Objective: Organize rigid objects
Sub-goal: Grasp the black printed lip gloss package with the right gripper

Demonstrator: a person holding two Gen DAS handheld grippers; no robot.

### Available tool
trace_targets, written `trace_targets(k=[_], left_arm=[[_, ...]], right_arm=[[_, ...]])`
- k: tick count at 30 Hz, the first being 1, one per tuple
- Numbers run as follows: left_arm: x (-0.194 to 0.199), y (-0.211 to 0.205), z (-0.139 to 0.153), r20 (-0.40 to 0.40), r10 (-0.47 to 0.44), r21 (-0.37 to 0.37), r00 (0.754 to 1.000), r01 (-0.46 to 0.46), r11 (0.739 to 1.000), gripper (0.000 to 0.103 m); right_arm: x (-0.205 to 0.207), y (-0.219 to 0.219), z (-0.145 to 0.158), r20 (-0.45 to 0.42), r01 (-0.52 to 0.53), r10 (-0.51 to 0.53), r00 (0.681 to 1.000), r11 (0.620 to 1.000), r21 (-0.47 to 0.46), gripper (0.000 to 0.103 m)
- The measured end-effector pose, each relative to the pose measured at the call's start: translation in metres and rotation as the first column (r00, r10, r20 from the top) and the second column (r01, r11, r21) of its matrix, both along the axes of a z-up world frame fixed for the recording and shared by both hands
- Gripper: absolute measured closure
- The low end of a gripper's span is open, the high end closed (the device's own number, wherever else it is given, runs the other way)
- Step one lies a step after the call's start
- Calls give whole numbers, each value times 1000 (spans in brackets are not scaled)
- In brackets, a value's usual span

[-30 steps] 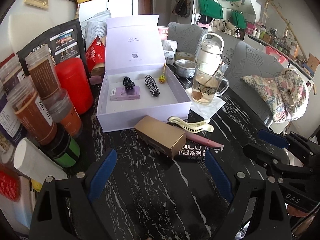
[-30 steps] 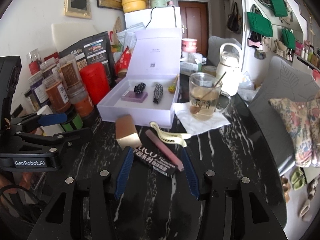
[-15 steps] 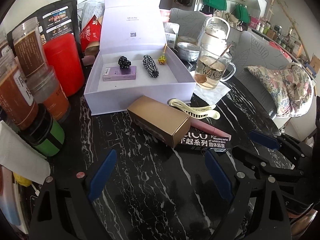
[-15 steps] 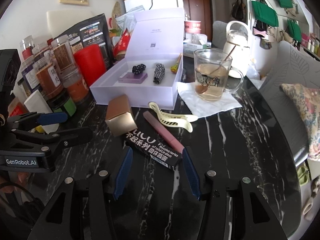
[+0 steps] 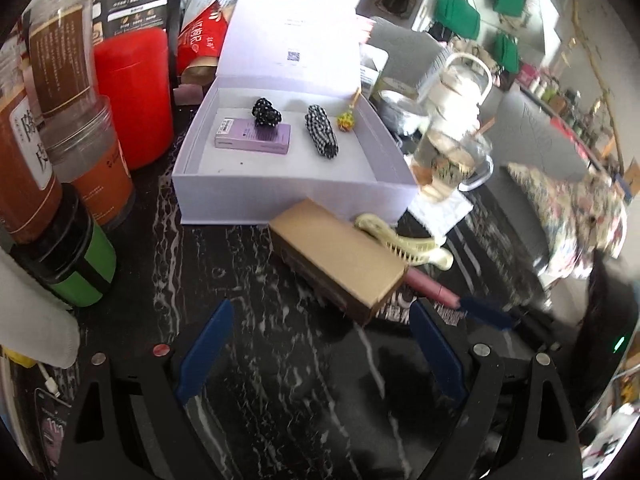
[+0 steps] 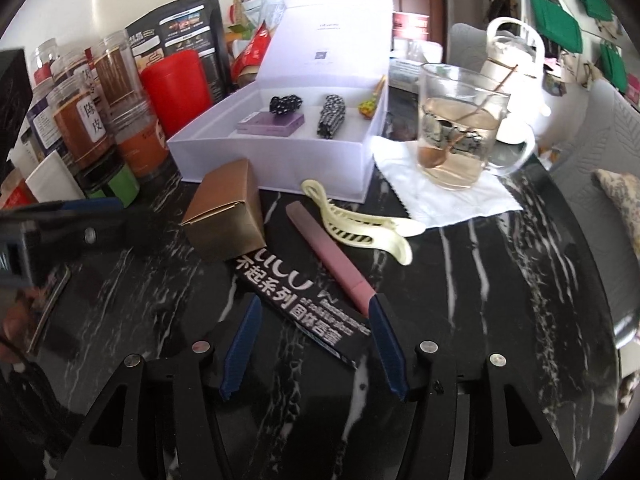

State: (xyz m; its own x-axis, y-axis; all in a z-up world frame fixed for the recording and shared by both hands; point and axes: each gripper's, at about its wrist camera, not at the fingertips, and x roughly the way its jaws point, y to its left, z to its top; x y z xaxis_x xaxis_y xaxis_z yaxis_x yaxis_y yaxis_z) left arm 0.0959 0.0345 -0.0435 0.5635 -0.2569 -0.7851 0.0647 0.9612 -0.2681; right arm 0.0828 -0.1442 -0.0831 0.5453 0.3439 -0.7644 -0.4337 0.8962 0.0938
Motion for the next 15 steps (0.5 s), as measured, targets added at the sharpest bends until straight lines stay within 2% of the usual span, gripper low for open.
trace_targets(k=[3, 7, 12, 15], left_arm=[[13, 0, 1, -12, 8, -11, 1000, -8, 1000, 12], [30, -10, 0, -19, -1, 32, 1000, 2, 999, 12], [48, -19, -6, -47, -10, 47, 999, 12, 999, 12], [60, -24, -11, -66, 7, 79, 998, -1, 997, 12]], right_arm=[[4, 9, -3, 14, -42, 43, 999, 999, -19, 47], [11, 16, -8, 10, -80, 81, 997, 995, -61, 47], [11, 22, -8, 3, -134, 136, 991, 985, -108, 47], [8, 21, -11, -3, -143, 144, 990, 980, -135, 54]])
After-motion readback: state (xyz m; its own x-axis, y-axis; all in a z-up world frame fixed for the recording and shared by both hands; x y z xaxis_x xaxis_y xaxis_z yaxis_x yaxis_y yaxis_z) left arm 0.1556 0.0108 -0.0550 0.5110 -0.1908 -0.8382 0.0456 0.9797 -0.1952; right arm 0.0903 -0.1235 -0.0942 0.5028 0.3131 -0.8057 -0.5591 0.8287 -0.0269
